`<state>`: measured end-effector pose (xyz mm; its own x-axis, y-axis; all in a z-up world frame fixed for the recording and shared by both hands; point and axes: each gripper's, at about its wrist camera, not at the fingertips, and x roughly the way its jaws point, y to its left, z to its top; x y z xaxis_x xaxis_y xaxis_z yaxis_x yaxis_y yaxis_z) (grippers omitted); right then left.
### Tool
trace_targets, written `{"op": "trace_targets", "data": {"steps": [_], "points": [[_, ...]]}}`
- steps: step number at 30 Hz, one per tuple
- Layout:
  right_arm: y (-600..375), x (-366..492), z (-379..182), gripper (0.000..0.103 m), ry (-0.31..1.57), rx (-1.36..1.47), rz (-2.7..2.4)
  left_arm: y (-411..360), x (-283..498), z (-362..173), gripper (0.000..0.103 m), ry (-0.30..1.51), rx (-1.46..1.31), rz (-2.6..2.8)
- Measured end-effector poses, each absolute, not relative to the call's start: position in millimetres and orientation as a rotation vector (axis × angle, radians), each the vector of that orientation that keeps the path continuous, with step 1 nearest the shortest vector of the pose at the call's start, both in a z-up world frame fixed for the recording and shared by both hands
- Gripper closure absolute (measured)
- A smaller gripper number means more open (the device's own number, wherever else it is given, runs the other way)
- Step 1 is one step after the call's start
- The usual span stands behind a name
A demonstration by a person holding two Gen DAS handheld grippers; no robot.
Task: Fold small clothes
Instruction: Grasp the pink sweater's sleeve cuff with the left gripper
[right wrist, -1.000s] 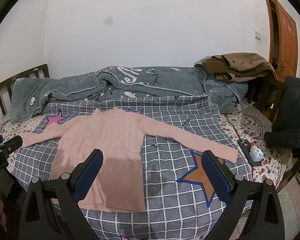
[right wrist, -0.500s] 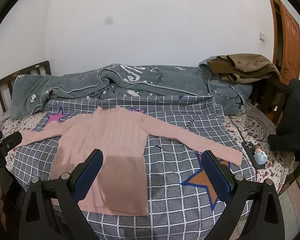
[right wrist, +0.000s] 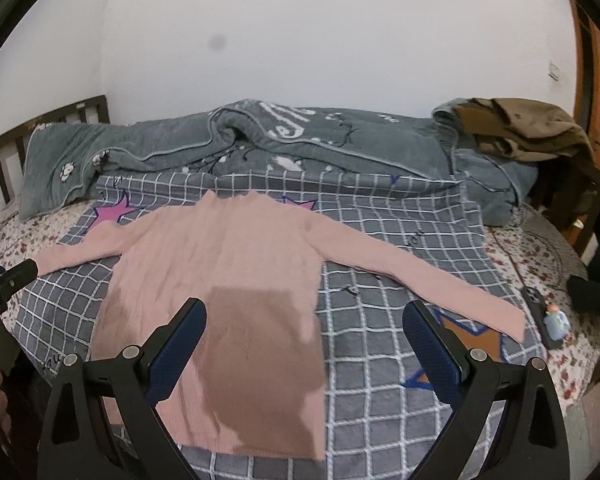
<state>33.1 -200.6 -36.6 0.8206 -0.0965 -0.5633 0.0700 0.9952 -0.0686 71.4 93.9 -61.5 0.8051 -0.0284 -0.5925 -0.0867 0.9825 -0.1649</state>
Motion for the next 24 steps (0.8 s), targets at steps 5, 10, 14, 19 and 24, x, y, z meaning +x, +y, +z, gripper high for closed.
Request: {"op": "trace_targets", "data": {"steps": [5, 10, 14, 19, 24], "points": [[-186, 62, -58, 0.006, 0.605, -0.058, -0.067, 133, 103, -92, 0.001, 0.702, -0.228, 0.087], [-173, 96, -86, 0.007, 0.681, -0.030, 0.001, 181, 128, -121, 0.001, 0.721, -0.308, 0.150], [-160, 117, -110, 0.010, 0.718, -0.048, 0.032, 225, 142, -143, 0.001, 0.720, -0.379, 0.211], [-144, 134, -130, 0.018, 0.751, -0.033, 0.072, 280, 160, -165, 0.004, 0.722, -0.463, 0.291], [-129, 150, -142, 0.018, 0.754, -0.043, 0.087, 325, 177, -182, 0.011, 0.734, -0.544, 0.347]]}}
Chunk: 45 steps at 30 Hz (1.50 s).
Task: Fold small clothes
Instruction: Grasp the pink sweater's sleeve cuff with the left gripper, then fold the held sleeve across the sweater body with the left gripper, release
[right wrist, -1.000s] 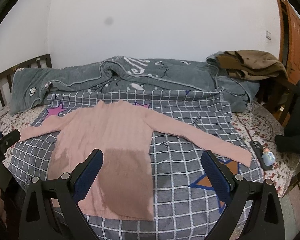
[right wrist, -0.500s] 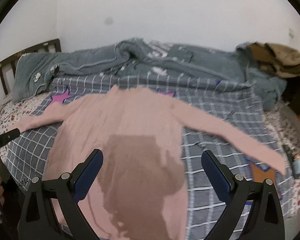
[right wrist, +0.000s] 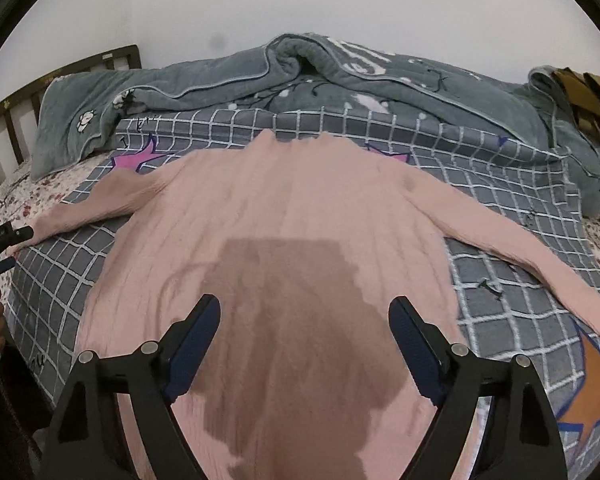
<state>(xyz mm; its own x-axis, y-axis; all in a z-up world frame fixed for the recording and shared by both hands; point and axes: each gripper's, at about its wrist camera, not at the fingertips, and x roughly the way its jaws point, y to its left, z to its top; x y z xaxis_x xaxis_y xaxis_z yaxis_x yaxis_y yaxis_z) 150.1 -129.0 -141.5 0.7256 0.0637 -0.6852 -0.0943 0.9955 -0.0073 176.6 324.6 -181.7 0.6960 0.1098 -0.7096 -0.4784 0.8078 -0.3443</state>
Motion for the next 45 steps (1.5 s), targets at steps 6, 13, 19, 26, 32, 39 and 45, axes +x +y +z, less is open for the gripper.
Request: {"op": "trace_targets", "data": {"steps": [6, 13, 19, 26, 32, 39, 45], "points": [[-122, 174, -148, 0.018, 0.770, -0.012, 0.110, 363, 188, -197, 0.022, 0.669, -0.642, 0.400], [-128, 186, -149, 0.018, 0.761, -0.001, 0.112, 391, 196, -196, 0.051, 0.640, -0.629, 0.576], [-148, 183, -144, 0.018, 0.724, -0.015, 0.095, 390, 205, -172, 0.095, 0.678, -0.502, 0.700], [-192, 180, -134, 0.018, 0.711, 0.021, 0.065, 315, 235, -92, 0.096, 0.604, -0.342, 0.612], [-243, 174, -123, 0.018, 0.712, 0.037, -0.028, 189, 281, -35, 0.096, 0.536, -0.157, 0.431], [-314, 150, -115, 0.018, 0.713, 0.093, -0.135, 52, 324, -29, 0.096, 0.549, -0.096, 0.208], [-352, 135, -115, 0.018, 0.709, 0.104, -0.198, -52, 347, -76, 0.096, 0.632, -0.008, 0.103]]}}
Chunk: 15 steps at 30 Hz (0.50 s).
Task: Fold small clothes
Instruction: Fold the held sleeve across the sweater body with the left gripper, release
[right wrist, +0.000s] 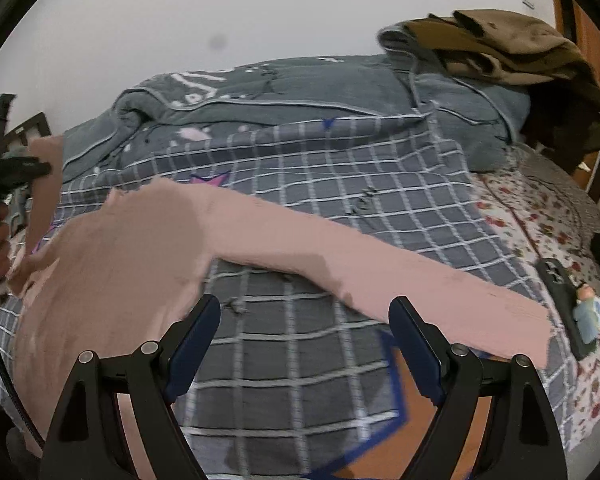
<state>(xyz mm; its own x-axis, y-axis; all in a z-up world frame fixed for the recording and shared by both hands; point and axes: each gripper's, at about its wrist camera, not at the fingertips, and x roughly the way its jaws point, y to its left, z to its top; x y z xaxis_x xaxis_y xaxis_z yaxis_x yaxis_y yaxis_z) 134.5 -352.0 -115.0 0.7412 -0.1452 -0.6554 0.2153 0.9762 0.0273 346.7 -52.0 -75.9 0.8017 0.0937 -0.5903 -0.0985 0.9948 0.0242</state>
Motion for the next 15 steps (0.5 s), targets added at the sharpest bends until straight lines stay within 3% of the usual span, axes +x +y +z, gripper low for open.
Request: {"op": "trace_targets", "data": {"steps": [6, 11, 12, 14, 15], "points": [[-365, 133, -121, 0.018, 0.725, 0.117, -0.210, -101, 350, -135, 0.095, 0.782, 0.017, 0.022], [-358, 138, -131, 0.018, 0.748, 0.114, -0.185, -110, 346, -148, 0.091, 0.830, 0.029, -0.042], [-355, 140, -133, 0.018, 0.752, 0.111, -0.177, -108, 343, -146, 0.085, 0.827, 0.035, -0.053], [-348, 144, -135, 0.018, 0.758, 0.109, -0.161, -98, 341, -139, 0.055, 0.816, 0.033, -0.058], [-344, 147, -136, 0.018, 0.761, 0.110, -0.150, -90, 339, -133, 0.027, 0.798, 0.024, -0.051]]}}
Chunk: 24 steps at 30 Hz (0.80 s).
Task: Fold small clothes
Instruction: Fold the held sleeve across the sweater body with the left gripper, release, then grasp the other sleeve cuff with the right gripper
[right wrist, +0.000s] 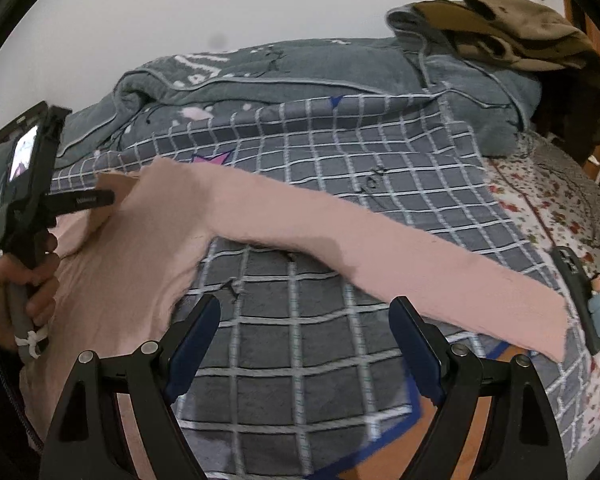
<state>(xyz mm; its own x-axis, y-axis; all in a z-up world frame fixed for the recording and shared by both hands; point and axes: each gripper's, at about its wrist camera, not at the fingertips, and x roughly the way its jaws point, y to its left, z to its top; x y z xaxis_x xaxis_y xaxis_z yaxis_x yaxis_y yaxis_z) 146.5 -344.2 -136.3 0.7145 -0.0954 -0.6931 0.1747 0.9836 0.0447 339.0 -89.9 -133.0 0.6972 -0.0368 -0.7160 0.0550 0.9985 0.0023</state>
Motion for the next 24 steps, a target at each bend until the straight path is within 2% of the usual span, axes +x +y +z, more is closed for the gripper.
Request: {"op": "trace_targets", "data": {"steps": [1, 3, 12, 15, 16, 17, 24], "points": [[-339, 150, -137, 0.018, 0.762, 0.110, -0.137, -80, 336, -126, 0.022, 0.758, 0.011, -0.043], [-330, 157, -138, 0.018, 0.762, 0.107, -0.113, -63, 328, -114, 0.022, 0.695, 0.001, -0.043], [-262, 204, -138, 0.019, 0.752, 0.064, 0.072, 29, 320, -111, 0.022, 0.696, 0.033, 0.176], [-234, 226, -143, 0.047, 0.763, 0.041, 0.153, 67, 321, -119, 0.022, 0.707, 0.017, 0.273], [-224, 236, -148, 0.059, 0.785, 0.040, 0.175, 80, 321, -122, 0.022, 0.705, 0.001, 0.302], [-219, 244, -151, 0.064, 0.804, 0.042, 0.187, 89, 322, -125, 0.022, 0.699, -0.016, 0.322], [-207, 303, -170, 0.064, 0.913, 0.139, 0.229, 130, 328, -149, 0.022, 0.709, -0.122, 0.354]]}}
